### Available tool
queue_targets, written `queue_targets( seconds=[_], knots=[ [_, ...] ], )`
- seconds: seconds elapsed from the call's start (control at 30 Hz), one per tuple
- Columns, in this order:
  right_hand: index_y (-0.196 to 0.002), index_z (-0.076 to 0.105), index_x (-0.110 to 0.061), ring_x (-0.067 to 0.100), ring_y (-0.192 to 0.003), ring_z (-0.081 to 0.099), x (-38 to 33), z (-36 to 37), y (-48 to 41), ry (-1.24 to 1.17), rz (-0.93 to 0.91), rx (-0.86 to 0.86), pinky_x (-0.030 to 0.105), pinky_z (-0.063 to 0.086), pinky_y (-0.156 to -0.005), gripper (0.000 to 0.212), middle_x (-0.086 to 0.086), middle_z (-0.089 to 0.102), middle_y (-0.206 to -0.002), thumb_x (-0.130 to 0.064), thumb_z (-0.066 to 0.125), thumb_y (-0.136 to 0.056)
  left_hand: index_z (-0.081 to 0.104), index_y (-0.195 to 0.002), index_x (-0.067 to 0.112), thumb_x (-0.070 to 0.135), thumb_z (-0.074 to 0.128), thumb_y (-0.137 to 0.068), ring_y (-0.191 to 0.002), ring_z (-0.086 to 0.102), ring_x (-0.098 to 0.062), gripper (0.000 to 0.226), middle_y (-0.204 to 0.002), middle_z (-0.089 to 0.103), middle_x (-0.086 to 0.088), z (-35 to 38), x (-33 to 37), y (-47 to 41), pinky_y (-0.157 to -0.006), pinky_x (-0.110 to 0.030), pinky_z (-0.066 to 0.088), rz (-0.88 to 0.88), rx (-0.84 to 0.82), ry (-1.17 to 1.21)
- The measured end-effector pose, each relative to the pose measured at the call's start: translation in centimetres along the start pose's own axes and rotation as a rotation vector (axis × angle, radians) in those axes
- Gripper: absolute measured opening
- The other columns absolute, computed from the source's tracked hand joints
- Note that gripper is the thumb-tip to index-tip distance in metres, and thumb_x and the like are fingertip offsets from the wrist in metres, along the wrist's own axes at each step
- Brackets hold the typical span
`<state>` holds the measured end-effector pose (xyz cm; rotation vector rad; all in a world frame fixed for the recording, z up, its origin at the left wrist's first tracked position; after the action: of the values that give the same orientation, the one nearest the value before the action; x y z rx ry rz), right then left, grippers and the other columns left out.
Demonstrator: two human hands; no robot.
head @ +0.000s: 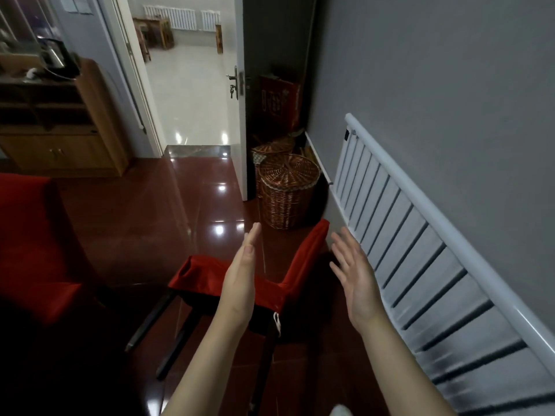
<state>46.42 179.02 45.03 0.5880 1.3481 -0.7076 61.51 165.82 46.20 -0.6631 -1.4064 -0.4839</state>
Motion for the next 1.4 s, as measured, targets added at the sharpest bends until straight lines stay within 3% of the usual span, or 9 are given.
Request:
queue_targets(
  seconds=[0.23, 0.47, 0.63, 0.83, 0.97, 1.07, 1.2, 1.3, 1.4],
  knots=[
    [-0.146, 0.034, -0.03, 0.0, -0.131, 0.04, 3.2, -5.2, -11.3, 0.054, 0.09, -0.09, 0.034, 0.03, -0.113, 0.06, -0.013, 0.045, -0.144, -0.054, 0.028, -0.091, 0.036, -0.147, 0.03, 0.065, 0.028, -0.088, -0.14, 0.02, 0.007, 0.069, -0.15, 0.034, 0.021, 6.1, -4.7, -8.4, -0.103, -0.008, 0.022, -0.08, 0.096, -0.018],
    [-0.143, 0.035, -0.036, -0.001, -0.131, 0.039, 6.4, -10.4, -20.1, 0.109, 0.197, -0.19, 0.03, 0.032, -0.108, 0.06, -0.014, 0.044, -0.144, -0.06, 0.029, -0.089, 0.035, -0.147, 0.029, 0.06, 0.028, -0.092, -0.14, 0.021, 0.007, 0.063, -0.151, 0.034, 0.018, 12.1, -10.2, -13.8, -0.1, 0.002, 0.022, -0.201, 0.174, -0.045],
    [-0.138, 0.038, -0.043, -0.004, -0.129, 0.039, 9.2, -10.2, -23.8, 0.177, 0.273, -0.302, 0.028, 0.032, -0.106, 0.054, -0.016, 0.044, -0.143, -0.061, 0.031, -0.087, 0.038, -0.145, 0.032, 0.064, 0.032, -0.09, -0.14, 0.021, 0.007, 0.064, -0.15, 0.035, 0.02, 12.5, -13.7, -15.5, -0.113, -0.019, 0.019, -0.277, 0.243, -0.054],
    [-0.127, 0.045, -0.05, -0.014, -0.122, 0.043, 14.0, -7.3, -27.9, 0.287, 0.359, -0.449, 0.02, 0.033, -0.102, 0.044, -0.023, 0.049, -0.134, -0.068, 0.039, -0.087, 0.038, -0.142, 0.034, 0.052, 0.041, -0.094, -0.142, 0.014, 0.004, 0.051, -0.153, 0.031, 0.013, 10.7, -19.1, -18.2, -0.116, -0.022, 0.012, -0.359, 0.319, -0.105],
    [-0.124, 0.045, -0.059, -0.007, -0.135, 0.03, 18.3, -6.1, -30.9, 0.465, 0.347, -0.577, 0.021, 0.022, -0.112, 0.048, -0.024, 0.041, -0.142, -0.078, 0.033, -0.081, 0.032, -0.142, 0.037, 0.033, 0.054, -0.097, -0.146, 0.008, -0.009, 0.051, -0.153, 0.024, 0.012, 9.6, -24.3, -20.5, -0.115, -0.025, 0.009, -0.441, 0.234, -0.296],
    [-0.123, 0.035, -0.071, -0.007, -0.14, 0.012, 22.8, -6.0, -34.2, 0.695, 0.319, -0.676, 0.022, 0.013, -0.111, 0.035, -0.032, 0.026, -0.141, -0.069, 0.032, -0.089, 0.028, -0.147, 0.035, 0.051, 0.051, -0.092, -0.147, 0.006, -0.014, 0.062, -0.156, 0.02, 0.01, 9.2, -29.0, -22.6, -0.12, -0.036, 0.008, -0.525, 0.136, -0.435],
    [-0.148, 0.022, -0.041, 0.01, -0.146, 0.004, 28.8, -6.8, -37.3, 1.058, 0.16, -0.861, 0.028, 0.01, -0.114, 0.061, -0.027, 0.016, -0.146, -0.062, 0.036, -0.092, 0.018, -0.152, 0.033, 0.055, 0.045, -0.094, -0.148, 0.002, -0.017, 0.067, -0.16, 0.011, 0.006, 9.7, -35.4, -24.8, -0.12, -0.039, 0.002, -0.606, -0.009, -0.678],
    [-0.151, 0.002, -0.04, 0.006, -0.143, -0.012, 34.2, -7.2, -39.1, 1.304, 0.1, -1.047, 0.035, 0.001, -0.115, 0.079, -0.023, -0.003, -0.153, -0.062, 0.044, -0.088, 0.005, -0.153, 0.034, 0.058, 0.043, -0.093, -0.148, -0.007, -0.016, 0.074, -0.161, -0.002, 0.007, 10.3, -41.4, -25.3, -0.117, -0.036, -0.004, -0.693, -0.084, -0.813],
    [-0.147, -0.014, -0.041, 0.012, -0.145, -0.016, 39.8, -7.4, -40.9, 1.491, 0.032, -1.187, 0.037, -0.004, -0.116, 0.089, -0.012, -0.009, -0.159, -0.051, 0.053, -0.089, -0.003, -0.153, 0.029, 0.06, 0.046, -0.091, -0.147, -0.014, -0.021, 0.085, -0.161, -0.012, 0.002, 10.9, -47.7, -25.6, -0.116, -0.036, -0.01, -0.778, -0.109, -0.89]
  ],
)
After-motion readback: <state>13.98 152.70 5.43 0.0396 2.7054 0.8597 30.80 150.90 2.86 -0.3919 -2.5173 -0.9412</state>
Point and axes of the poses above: each hand's wrist, its own y-axis away from the middle knuckle, its own z-axis out of the palm, x = y × z, the point moved 6 cm from there along -y, towards the middle knuckle
